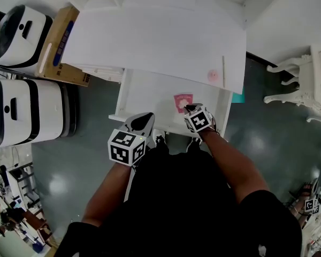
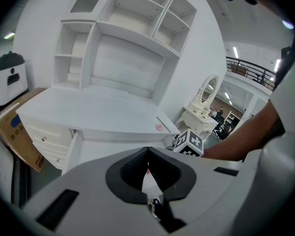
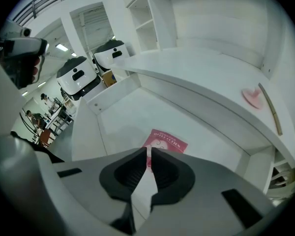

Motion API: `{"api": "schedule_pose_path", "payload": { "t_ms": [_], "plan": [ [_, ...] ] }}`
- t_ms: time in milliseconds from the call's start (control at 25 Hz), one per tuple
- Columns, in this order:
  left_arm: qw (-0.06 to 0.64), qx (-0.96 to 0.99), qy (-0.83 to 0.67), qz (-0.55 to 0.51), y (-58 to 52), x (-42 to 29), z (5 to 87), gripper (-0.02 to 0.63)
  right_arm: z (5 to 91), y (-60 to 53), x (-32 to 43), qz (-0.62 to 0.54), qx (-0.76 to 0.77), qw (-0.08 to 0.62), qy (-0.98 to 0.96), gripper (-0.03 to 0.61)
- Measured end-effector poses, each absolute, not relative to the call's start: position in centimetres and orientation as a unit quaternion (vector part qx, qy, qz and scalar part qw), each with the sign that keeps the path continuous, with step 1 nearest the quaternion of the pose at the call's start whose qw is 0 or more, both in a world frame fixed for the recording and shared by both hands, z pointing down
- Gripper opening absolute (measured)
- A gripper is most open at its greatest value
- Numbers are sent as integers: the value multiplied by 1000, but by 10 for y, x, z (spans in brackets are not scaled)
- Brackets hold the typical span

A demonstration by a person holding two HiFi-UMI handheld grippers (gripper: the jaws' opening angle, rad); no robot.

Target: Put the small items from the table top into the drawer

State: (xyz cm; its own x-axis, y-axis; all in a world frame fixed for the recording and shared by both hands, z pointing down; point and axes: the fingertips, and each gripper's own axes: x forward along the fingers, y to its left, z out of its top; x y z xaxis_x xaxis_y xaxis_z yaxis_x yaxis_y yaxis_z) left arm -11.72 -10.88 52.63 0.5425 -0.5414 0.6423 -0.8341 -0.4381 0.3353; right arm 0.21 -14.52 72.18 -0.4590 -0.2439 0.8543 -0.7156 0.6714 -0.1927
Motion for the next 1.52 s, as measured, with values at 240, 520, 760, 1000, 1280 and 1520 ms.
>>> {"api": "schedule_pose_path", "payload": {
  "t_ms": [240,520,760,1000,1280,1520],
  "plan": [
    [316,823,-415,225,-115,-117,527,9,664,-143,-6,273,305,383,-828,34],
    [302,834,-404,225,-121,-108,523,9,590,-142,-5,262,314,306,-860,32],
    [292,843,-390,227,-125,-99,517,9,546,-141,16,262,342,260,-864,31],
    [282,854,-376,223,-124,-88,509,9,525,-144,38,244,368,237,-865,32],
    [278,858,-370,222,-124,-83,506,9,527,-138,41,247,370,241,-863,32],
    [263,860,-372,229,-124,-84,505,9,530,-132,36,250,367,242,-863,32]
  ]
}}
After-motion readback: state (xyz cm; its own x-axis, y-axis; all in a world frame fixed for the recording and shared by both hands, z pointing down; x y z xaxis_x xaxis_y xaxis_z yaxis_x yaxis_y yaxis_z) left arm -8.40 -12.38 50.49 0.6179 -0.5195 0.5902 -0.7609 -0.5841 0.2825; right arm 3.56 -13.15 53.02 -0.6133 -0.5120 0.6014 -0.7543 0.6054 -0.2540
